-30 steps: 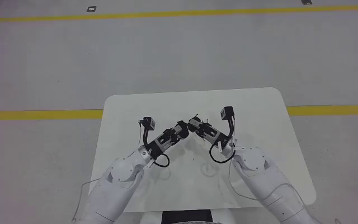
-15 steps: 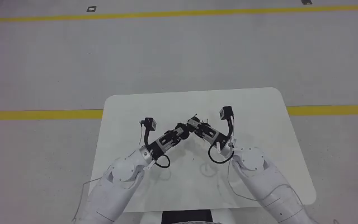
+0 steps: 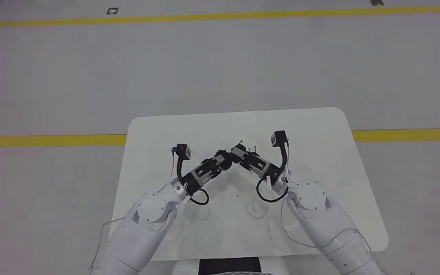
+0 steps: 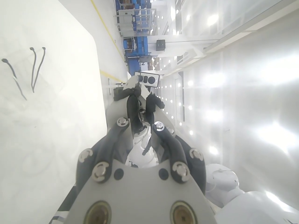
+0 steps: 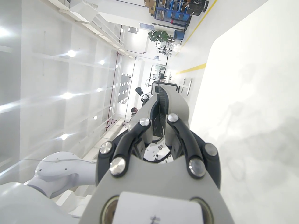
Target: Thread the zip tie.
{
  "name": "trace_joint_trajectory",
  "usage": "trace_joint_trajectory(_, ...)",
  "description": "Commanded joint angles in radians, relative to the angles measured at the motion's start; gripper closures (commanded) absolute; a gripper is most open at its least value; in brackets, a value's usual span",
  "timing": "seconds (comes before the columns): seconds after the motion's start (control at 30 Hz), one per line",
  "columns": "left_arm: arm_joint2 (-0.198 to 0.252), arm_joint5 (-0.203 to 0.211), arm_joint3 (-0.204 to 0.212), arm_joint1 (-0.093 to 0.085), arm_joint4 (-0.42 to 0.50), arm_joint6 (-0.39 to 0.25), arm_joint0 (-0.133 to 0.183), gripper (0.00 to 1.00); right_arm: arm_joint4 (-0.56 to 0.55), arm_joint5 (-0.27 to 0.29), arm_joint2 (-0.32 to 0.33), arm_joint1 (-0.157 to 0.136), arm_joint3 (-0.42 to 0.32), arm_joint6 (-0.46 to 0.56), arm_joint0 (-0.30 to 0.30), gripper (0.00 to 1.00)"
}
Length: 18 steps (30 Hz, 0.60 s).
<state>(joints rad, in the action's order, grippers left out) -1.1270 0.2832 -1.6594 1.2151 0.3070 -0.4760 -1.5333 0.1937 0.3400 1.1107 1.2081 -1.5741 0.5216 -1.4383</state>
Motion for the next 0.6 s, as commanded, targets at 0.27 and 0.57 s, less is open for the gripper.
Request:
trace_joint_trajectory(0.27, 0.013, -0.006, 0.005, -0.002, 0.000, 0.018, 0.008, 0.92, -0.010, 0.000, 0.015, 0.007, -0.008, 0.018, -0.010, 1.00)
trace_joint_trajectory(0.57, 0.021, -0.010, 0.016, -0.004, 0.004, 0.019, 0.018, 1.00, -0.017, 0.000, 0.023, 0.013, -0.009, 0.029, -0.014, 1.00)
